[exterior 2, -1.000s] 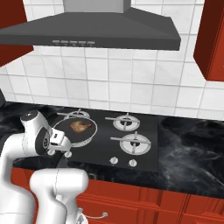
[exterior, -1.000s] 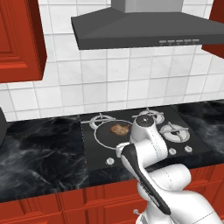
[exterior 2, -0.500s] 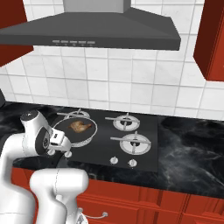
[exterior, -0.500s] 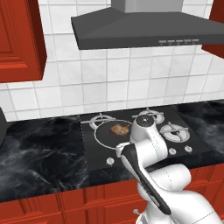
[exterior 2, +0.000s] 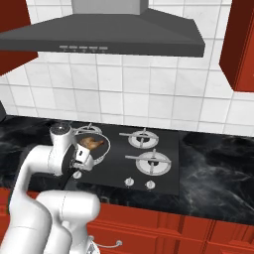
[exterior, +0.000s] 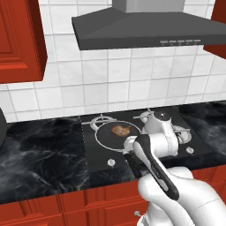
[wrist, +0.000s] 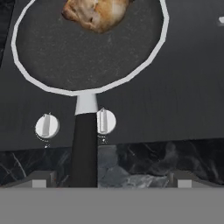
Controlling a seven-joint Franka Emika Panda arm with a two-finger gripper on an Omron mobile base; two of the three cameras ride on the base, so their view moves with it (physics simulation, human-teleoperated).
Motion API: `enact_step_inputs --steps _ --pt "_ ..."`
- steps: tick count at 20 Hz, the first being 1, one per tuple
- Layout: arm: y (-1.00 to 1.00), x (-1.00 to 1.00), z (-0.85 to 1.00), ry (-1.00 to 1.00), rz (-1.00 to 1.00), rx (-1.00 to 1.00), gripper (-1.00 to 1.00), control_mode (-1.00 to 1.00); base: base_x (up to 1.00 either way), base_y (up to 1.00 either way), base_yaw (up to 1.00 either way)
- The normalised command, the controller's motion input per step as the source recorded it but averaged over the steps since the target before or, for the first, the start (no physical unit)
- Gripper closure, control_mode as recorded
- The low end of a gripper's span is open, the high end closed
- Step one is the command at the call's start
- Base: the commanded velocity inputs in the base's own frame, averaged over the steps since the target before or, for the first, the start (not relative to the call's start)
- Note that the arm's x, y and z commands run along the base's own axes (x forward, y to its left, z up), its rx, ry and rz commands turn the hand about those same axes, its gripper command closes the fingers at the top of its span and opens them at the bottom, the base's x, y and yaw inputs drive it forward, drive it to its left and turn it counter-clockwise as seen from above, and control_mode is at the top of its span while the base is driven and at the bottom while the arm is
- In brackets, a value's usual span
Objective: Take the chicken drumsticks from the pan and place one on each plate on the dining counter.
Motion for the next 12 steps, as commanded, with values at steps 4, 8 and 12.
enact_step_inputs --steps 4,8,12 --pt "-0.32 0.55 0.3 0.05 -0.06 0.21 -1.0 -1.0 0.0 0.0 0.0" --pt "-0.3 0.57 0.27 0.17 -0.12 0.21 -1.0 -1.0 0.0 0.0 0.0" --pt "-0.17 0.67 0.1 0.16 -0.19 0.11 -1.0 -1.0 0.0 0.0 0.0"
